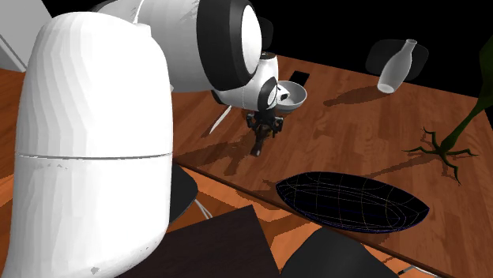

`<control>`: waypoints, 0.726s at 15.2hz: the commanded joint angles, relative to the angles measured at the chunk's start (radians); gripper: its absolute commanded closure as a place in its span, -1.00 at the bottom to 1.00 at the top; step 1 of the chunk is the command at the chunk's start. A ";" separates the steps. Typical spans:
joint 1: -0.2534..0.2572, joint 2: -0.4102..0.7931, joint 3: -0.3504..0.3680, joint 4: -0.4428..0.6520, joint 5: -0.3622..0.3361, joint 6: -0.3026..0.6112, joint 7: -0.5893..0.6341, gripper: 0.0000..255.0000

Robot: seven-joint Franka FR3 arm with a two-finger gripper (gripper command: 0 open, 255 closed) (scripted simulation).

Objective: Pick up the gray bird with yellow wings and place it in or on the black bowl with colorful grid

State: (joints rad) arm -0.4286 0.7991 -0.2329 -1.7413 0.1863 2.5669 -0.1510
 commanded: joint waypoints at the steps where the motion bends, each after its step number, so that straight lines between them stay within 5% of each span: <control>1: 0.004 -0.024 -0.005 -0.009 -0.004 -0.015 0.001 1.00; 11: 0.024 -0.129 -0.031 -0.036 -0.027 -0.093 0.011 1.00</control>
State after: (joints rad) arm -0.4080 0.6824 -0.2607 -1.7736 0.1619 2.4823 -0.1422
